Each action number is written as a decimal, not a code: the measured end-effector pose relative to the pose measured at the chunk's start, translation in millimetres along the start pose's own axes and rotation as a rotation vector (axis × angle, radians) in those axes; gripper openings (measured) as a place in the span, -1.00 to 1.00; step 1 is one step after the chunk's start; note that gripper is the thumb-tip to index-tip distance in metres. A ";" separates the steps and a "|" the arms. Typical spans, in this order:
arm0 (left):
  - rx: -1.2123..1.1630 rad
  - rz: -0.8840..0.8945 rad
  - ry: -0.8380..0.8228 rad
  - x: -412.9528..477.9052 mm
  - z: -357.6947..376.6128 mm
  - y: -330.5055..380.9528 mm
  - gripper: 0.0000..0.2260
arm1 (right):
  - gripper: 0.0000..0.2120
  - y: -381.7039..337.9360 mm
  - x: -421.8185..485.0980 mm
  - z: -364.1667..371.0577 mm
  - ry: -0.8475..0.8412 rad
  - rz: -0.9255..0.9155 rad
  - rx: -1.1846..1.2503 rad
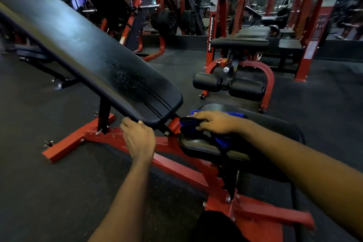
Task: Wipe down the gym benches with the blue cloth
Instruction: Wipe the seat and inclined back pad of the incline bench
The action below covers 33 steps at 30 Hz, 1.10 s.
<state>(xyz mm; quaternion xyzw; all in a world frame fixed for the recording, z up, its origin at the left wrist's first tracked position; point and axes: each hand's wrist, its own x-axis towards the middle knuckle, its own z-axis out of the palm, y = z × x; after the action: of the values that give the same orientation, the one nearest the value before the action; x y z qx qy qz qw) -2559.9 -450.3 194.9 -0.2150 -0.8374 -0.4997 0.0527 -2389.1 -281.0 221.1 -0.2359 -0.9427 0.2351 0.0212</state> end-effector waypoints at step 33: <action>0.102 0.127 -0.059 -3.9 4.6 -13.9 -0.57 | -0.53 21.6 -69.7 -4.6 0.350 0.332 -0.039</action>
<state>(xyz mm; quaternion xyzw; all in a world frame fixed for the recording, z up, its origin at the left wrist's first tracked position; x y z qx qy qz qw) -2561.5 -453.2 180.1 -0.2794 -0.8477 -0.4454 0.0707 -2317.1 -294.0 220.3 -0.4251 -0.8773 0.1725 0.1408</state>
